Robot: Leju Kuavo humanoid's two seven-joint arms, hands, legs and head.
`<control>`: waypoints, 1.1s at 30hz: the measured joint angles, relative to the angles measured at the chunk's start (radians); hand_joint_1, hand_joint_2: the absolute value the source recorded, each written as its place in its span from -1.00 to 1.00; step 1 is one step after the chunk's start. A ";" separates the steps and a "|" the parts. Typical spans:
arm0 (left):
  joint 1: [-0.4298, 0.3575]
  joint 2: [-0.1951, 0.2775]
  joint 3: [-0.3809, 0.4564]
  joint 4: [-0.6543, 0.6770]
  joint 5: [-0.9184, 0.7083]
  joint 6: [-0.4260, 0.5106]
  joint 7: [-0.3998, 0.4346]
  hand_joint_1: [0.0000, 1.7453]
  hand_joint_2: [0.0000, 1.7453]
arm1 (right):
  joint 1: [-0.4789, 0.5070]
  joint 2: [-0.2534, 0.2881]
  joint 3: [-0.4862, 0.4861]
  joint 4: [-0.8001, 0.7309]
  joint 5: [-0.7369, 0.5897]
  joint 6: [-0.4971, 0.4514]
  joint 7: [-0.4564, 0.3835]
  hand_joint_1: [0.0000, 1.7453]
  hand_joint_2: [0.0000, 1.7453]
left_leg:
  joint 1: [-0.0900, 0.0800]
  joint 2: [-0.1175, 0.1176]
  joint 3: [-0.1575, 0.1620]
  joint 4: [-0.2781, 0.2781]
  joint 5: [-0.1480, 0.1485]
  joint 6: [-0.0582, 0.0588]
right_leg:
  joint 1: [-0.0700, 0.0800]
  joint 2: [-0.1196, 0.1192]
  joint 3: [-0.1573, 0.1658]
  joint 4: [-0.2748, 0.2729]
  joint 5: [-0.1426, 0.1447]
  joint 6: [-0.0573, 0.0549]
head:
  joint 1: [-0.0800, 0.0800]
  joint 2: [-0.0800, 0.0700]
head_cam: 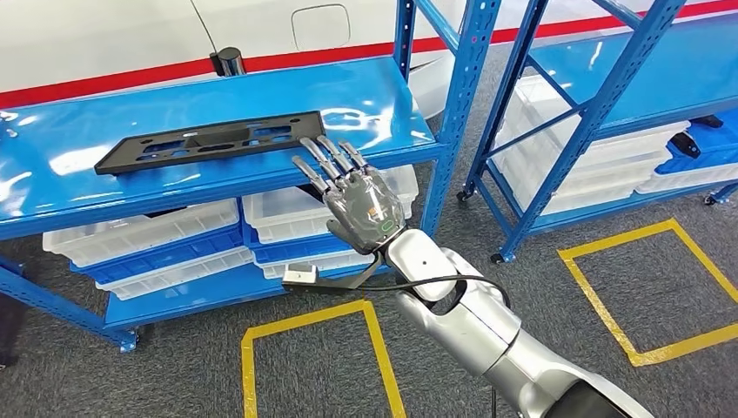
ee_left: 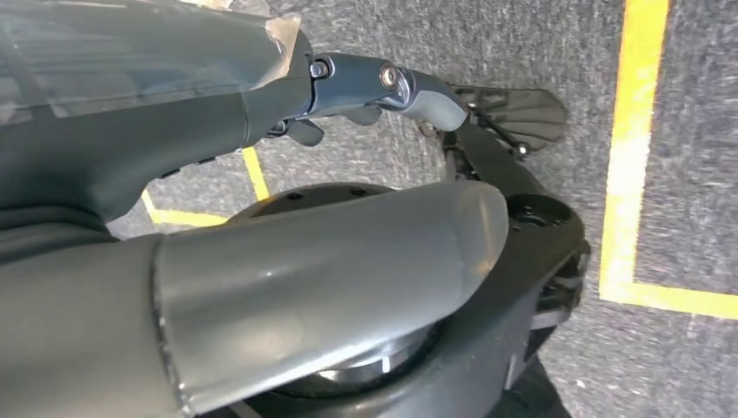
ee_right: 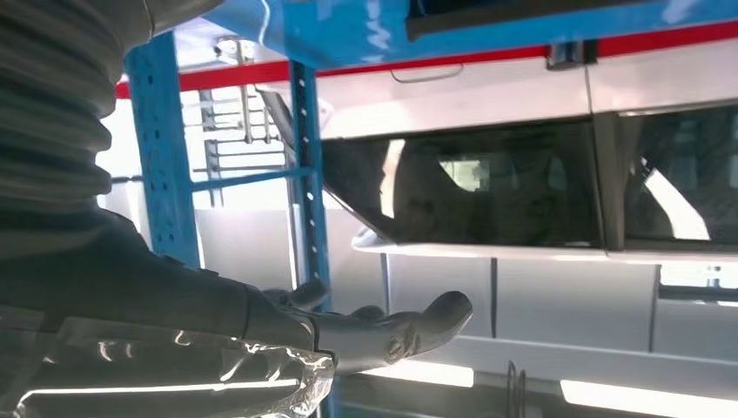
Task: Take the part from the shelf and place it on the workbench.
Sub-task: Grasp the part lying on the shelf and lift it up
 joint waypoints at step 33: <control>0.008 0.000 0.000 -0.003 0.008 0.019 -0.012 -1.00 -1.00 | 0.009 0.017 0.019 -0.003 -0.053 -0.047 -0.100 -1.00 1.00 | -0.001 -0.085 -0.053 0.018 0.040 -0.002 | -0.003 0.025 0.032 -0.008 -0.007 -0.023 | -0.002 0.000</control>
